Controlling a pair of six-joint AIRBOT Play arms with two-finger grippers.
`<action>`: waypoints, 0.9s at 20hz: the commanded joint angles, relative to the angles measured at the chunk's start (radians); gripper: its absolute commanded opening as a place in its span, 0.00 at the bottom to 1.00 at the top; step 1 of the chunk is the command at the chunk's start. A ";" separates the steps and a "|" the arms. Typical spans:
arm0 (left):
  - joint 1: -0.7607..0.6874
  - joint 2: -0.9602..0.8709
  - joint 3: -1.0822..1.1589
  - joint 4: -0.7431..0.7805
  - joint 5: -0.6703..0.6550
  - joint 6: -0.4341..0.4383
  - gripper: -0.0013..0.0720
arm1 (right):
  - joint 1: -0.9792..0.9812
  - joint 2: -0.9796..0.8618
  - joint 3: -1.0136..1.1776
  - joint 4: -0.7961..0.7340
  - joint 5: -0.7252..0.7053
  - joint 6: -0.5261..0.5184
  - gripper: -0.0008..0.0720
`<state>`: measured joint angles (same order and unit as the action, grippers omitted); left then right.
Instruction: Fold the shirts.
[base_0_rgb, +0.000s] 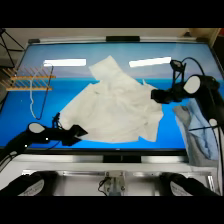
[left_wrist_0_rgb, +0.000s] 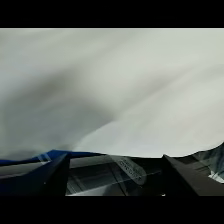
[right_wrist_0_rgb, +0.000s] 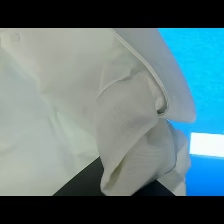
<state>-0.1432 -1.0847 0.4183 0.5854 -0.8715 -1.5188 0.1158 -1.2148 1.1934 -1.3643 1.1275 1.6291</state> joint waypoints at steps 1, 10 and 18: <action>-0.045 -0.040 -0.023 -0.054 0.047 0.009 0.93 | 0.000 0.000 0.000 0.001 0.003 0.000 0.10; -0.080 -0.143 0.008 -0.164 0.251 0.071 0.41 | 0.000 0.000 0.000 0.006 0.002 0.000 0.10; 0.076 0.003 0.475 0.027 -0.082 0.381 0.05 | 0.000 0.085 0.118 0.053 -0.021 -0.024 0.10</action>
<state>-0.1341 -1.1591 0.6907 0.4988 -0.7929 -1.2301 0.1158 -1.1755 1.2423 -1.3186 1.1217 1.6257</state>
